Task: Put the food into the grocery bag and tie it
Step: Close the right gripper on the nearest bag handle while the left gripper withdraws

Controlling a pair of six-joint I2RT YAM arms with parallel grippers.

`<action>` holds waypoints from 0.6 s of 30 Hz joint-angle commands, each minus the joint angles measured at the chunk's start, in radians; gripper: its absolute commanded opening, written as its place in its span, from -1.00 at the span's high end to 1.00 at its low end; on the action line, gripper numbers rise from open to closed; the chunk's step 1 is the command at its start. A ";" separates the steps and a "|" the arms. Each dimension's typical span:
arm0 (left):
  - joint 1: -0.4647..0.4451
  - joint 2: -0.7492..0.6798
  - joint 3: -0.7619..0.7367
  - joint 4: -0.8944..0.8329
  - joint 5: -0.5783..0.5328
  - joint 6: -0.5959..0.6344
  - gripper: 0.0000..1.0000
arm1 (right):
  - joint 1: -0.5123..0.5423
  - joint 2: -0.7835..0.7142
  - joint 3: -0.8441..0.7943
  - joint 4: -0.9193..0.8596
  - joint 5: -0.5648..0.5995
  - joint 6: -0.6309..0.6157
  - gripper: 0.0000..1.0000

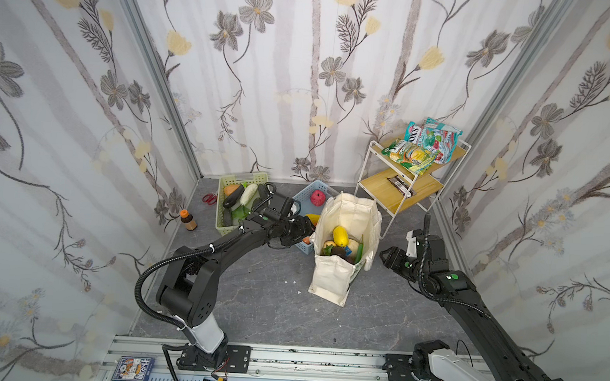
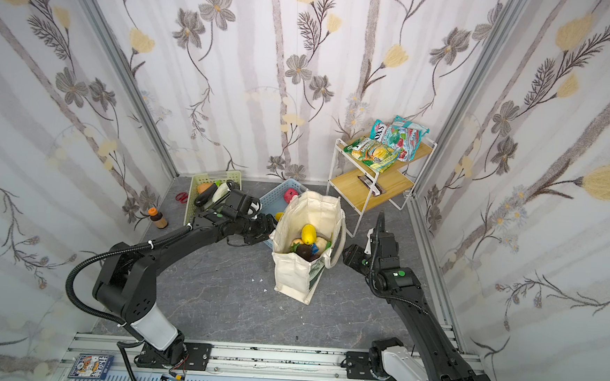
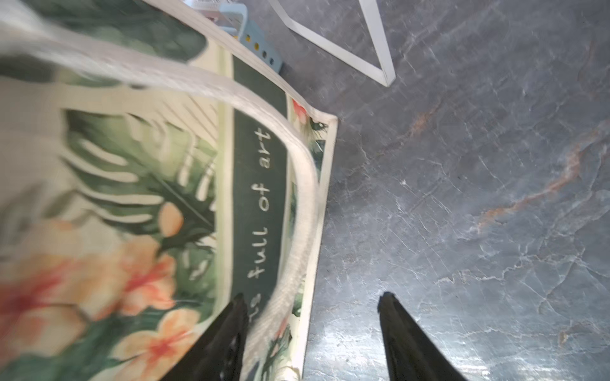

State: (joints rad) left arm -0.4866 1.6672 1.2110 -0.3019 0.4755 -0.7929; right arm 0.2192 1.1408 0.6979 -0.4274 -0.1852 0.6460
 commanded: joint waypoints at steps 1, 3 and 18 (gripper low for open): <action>-0.009 0.010 0.010 0.018 0.019 -0.017 -0.48 | -0.033 0.004 -0.059 0.117 -0.053 0.019 -0.21; -0.005 0.010 0.002 0.009 0.011 -0.023 -0.48 | -0.046 0.002 -0.099 0.180 -0.089 0.019 -0.19; 0.023 0.020 0.020 -0.023 -0.003 0.001 -0.47 | -0.055 0.141 -0.225 0.633 -0.239 0.140 0.05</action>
State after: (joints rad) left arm -0.4690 1.6859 1.2182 -0.3195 0.4820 -0.7921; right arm 0.1642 1.2659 0.4759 0.0727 -0.3996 0.7513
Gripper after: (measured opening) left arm 0.731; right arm 0.480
